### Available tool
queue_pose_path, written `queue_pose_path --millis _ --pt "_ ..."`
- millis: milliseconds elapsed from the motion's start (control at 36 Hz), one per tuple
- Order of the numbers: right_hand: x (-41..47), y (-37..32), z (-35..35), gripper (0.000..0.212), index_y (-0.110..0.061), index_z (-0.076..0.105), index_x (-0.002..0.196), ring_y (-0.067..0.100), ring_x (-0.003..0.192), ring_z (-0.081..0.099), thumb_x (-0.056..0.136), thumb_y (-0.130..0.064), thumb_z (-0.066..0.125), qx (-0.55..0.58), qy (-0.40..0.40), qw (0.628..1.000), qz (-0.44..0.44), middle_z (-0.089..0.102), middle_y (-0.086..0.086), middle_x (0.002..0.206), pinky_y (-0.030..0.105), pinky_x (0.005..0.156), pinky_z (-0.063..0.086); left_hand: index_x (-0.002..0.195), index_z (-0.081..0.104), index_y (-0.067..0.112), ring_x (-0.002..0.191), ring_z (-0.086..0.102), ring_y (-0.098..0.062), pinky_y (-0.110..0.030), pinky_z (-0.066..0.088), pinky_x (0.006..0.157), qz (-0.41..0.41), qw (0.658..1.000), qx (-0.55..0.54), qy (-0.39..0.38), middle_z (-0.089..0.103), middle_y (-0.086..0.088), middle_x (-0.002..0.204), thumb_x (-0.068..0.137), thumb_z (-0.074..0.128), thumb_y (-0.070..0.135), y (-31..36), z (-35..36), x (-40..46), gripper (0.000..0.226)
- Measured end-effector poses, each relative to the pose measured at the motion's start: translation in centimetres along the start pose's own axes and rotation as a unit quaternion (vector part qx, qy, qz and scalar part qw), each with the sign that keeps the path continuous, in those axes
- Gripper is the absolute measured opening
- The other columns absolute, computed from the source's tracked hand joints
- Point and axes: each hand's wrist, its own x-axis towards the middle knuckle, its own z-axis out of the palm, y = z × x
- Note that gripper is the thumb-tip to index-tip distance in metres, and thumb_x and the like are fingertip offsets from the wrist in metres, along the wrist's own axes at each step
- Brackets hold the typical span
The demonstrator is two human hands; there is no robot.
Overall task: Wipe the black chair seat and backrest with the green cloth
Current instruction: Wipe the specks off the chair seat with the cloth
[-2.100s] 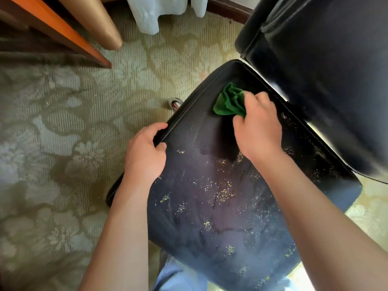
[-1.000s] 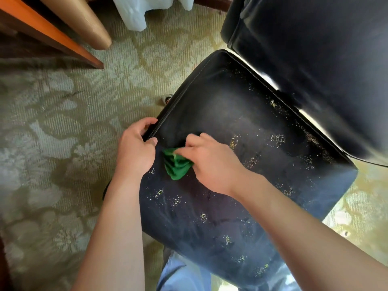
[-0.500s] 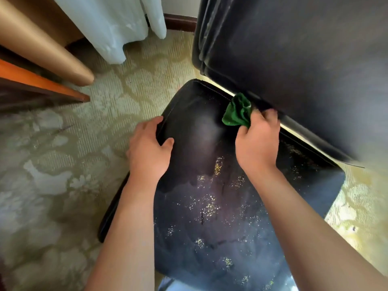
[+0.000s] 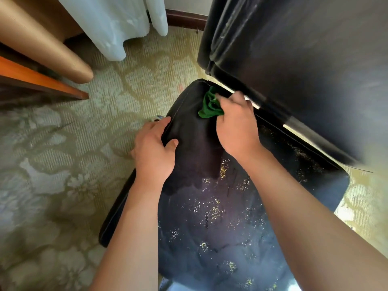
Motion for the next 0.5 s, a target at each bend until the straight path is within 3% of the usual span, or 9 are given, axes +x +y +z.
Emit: queue_pose_path --millis 83,250,361,444,500 --pt "-1.0 -0.4 0.2 0.054 -0.022 0.053 0.137 0.029 0.104 0.043 0.087 -0.002 0.047 0.004 -0.051 0.997 -0.052 0.049 0.005 0.109 0.047 0.091 0.047 0.142 0.054 0.029 0.124 0.053 -0.028 -0.058 0.042 0.105 0.004 1.000 -0.003 -0.003 0.055 0.003 0.128 0.090 0.071 0.019 0.0 0.0 -0.1 0.056" --pt "-2.9 -1.0 0.2 0.051 -0.028 0.057 0.132 0.021 0.102 0.041 0.088 -0.006 0.044 0.001 -0.149 0.984 -0.102 0.043 -0.004 0.100 0.044 0.082 0.049 0.144 0.051 0.030 0.125 0.052 -0.028 -0.060 0.044 0.102 0.013 1.000 -0.001 -0.001 0.054 0.002 0.132 0.090 0.071 0.021 -0.1 0.0 -0.2 0.058" --pt "-3.1 -0.8 -0.7 0.041 -0.021 0.059 0.123 0.020 0.104 0.043 0.087 -0.006 0.046 0.046 -0.055 0.997 -0.037 0.044 -0.003 0.102 0.040 0.083 0.048 0.143 0.053 0.030 0.122 0.054 -0.026 -0.059 0.044 0.102 0.009 1.000 -0.020 0.008 0.054 0.004 0.128 0.088 0.073 0.021 -0.2 0.0 -0.2 0.059" --pt "-1.8 -0.1 -0.8 0.037 -0.009 0.061 0.118 0.033 0.105 0.047 0.084 -0.003 0.047 0.040 0.063 0.997 0.008 0.049 0.010 0.106 0.042 0.086 0.047 0.142 0.053 0.033 0.122 0.054 -0.025 -0.058 0.044 0.103 0.002 1.000 -0.027 0.001 0.053 0.006 0.127 0.088 0.073 0.022 -0.3 0.0 0.0 0.059" --pt "-0.7 0.0 -0.3 0.037 -0.005 0.062 0.116 0.039 0.106 0.048 0.082 0.000 0.047 0.016 0.096 0.995 0.032 0.052 0.017 0.110 0.040 0.088 0.042 0.142 0.052 0.034 0.123 0.054 -0.024 -0.058 0.044 0.104 0.001 1.000 -0.026 -0.003 0.054 0.007 0.128 0.088 0.073 0.022 -0.4 -0.1 0.1 0.059"
